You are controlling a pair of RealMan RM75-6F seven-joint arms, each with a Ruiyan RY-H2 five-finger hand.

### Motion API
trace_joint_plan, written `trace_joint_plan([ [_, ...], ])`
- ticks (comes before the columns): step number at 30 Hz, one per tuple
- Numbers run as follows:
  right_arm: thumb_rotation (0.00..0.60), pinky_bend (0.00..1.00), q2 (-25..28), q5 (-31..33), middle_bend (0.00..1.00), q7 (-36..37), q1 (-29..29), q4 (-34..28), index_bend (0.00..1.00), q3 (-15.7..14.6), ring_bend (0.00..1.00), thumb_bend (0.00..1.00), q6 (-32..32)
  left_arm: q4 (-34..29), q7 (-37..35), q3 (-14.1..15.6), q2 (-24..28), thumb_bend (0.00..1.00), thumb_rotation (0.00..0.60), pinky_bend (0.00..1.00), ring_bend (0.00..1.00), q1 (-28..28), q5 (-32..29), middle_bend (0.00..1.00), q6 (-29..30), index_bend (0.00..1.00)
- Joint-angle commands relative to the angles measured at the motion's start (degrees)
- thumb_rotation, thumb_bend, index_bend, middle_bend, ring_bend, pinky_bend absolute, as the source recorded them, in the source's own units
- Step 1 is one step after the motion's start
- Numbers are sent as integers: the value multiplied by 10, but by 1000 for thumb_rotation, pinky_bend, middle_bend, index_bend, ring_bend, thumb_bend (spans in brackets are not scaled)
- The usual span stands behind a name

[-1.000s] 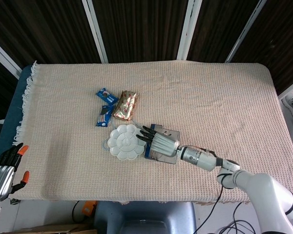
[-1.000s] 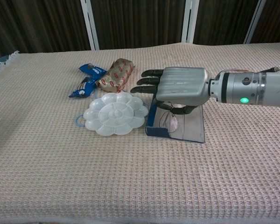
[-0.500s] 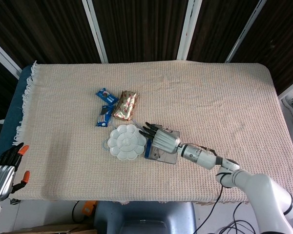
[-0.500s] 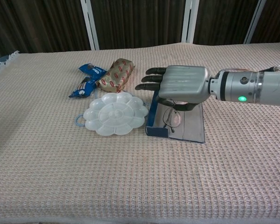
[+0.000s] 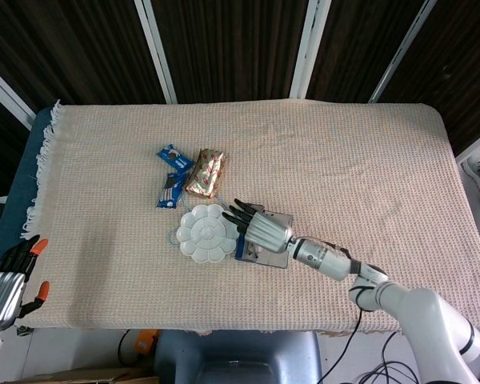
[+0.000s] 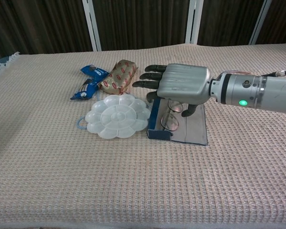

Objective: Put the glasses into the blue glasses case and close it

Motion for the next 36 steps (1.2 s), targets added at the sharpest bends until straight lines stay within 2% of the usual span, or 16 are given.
trace_joint_plan([
  [1,600,160,4,0,114,4,-4,-1,232,-1,39,176,7,0,-1,0,0,455,600,118,40,1,1,10,1,0],
  [9,600,162,8,9,114,2,-10,8,232,5,39,176,12,1,-3,1,1,455,600,120,43,1,1,13,1,0],
  [19,600,162,-32,25,114,2,-3,34,231,23,39,176,8,1,-2,2,0,457,600,120,42,-1,1,13,-4,0],
  [36,600,162,-79,45,114,-1,5,78,232,38,39,176,1,6,-14,5,3,455,600,121,43,0,9,13,2,0],
])
